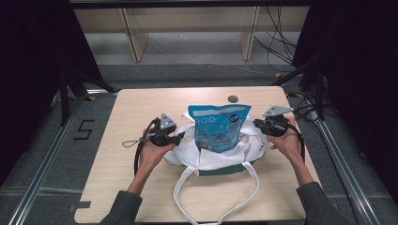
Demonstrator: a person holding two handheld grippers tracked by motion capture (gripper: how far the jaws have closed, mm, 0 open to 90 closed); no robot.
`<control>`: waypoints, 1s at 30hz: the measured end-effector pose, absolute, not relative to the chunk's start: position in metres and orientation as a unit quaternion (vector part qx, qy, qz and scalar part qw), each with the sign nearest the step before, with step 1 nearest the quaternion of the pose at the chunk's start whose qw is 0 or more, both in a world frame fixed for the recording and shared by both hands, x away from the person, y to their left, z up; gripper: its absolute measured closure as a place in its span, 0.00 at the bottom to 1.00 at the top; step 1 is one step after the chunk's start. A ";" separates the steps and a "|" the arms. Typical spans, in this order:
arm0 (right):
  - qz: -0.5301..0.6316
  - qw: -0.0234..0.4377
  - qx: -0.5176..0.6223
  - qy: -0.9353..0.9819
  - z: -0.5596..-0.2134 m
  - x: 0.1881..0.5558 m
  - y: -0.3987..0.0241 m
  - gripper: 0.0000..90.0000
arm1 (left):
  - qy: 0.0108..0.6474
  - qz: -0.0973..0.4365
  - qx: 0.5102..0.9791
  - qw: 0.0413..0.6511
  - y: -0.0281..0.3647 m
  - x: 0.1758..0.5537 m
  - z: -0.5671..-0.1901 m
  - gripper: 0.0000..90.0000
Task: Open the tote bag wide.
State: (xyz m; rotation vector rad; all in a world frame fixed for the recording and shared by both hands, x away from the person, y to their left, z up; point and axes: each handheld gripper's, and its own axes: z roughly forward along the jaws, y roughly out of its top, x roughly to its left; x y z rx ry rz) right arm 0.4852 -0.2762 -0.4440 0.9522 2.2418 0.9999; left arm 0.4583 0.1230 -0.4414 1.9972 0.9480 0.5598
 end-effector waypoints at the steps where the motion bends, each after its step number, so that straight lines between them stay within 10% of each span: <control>1: 0.371 0.258 0.340 0.825 -0.443 0.485 -0.276 0.98 | 0.384 0.219 0.785 0.434 0.124 0.463 -0.440 0.88; 17: 0.344 0.242 0.382 0.823 -0.488 0.500 -0.278 0.99 | 0.465 0.140 0.792 0.371 0.124 0.516 -0.508 0.94; 24: 0.366 0.266 0.397 0.799 -0.461 0.495 -0.283 0.73 | 0.474 0.192 0.762 0.397 0.127 0.495 -0.475 0.54; 30: 0.391 0.285 0.360 0.798 -0.420 0.465 -0.274 0.70 | 0.438 0.191 0.746 0.464 0.128 0.460 -0.435 0.62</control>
